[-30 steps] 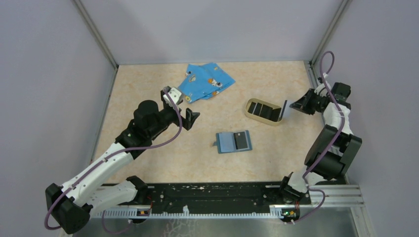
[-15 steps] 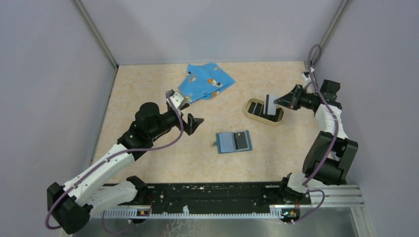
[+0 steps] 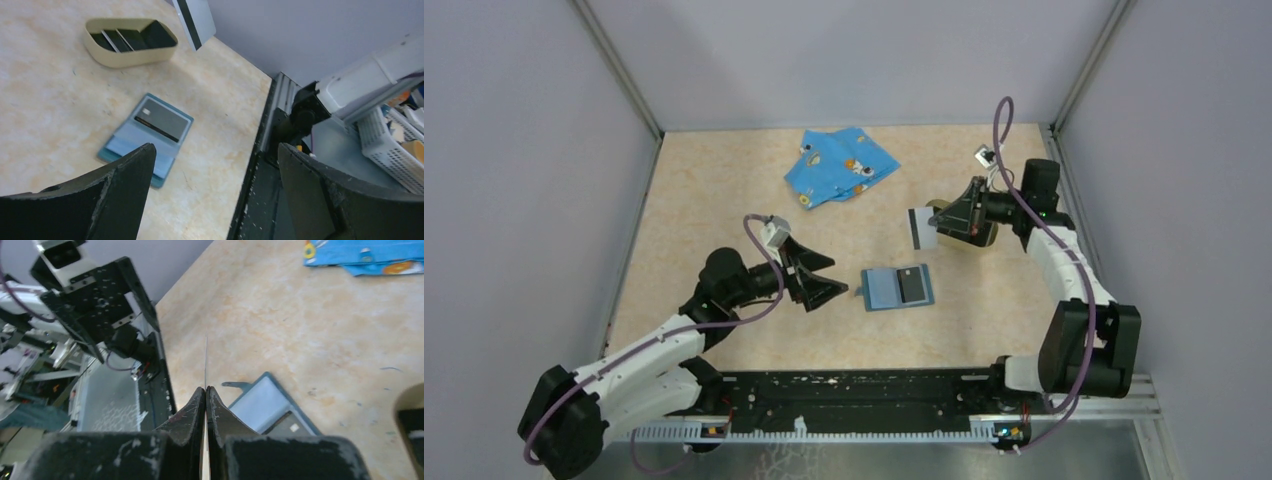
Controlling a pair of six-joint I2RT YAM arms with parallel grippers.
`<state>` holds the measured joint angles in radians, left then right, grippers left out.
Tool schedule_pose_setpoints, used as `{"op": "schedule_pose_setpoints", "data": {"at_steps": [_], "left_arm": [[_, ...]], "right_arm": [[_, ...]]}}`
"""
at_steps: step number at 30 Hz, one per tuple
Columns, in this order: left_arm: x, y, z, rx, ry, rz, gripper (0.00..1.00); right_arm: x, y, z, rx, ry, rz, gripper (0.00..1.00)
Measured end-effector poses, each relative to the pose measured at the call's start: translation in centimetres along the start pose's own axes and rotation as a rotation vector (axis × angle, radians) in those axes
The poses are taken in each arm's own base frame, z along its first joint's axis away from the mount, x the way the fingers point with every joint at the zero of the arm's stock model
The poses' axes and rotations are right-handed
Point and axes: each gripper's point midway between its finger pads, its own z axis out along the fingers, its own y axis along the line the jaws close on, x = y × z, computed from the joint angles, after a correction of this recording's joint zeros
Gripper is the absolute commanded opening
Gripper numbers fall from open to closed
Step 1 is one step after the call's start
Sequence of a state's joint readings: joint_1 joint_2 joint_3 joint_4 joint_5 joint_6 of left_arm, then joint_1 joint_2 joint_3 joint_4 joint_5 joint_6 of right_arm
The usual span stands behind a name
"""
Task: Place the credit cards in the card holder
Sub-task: Insert the credit card into the card holder.
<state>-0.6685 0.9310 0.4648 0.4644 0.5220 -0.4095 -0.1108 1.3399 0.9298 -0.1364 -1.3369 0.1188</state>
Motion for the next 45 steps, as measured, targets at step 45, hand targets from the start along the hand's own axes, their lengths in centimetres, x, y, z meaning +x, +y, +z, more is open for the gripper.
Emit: {"op": "schedule_pose_setpoints", "data": {"at_steps": [45], "left_arm": [[11.6,-3.9,5.2,0.127,-0.085,0.022,0.82]], "right_arm": [[7.6,6.9,2.9,-0.321,0.139,-0.096,0.00]]}}
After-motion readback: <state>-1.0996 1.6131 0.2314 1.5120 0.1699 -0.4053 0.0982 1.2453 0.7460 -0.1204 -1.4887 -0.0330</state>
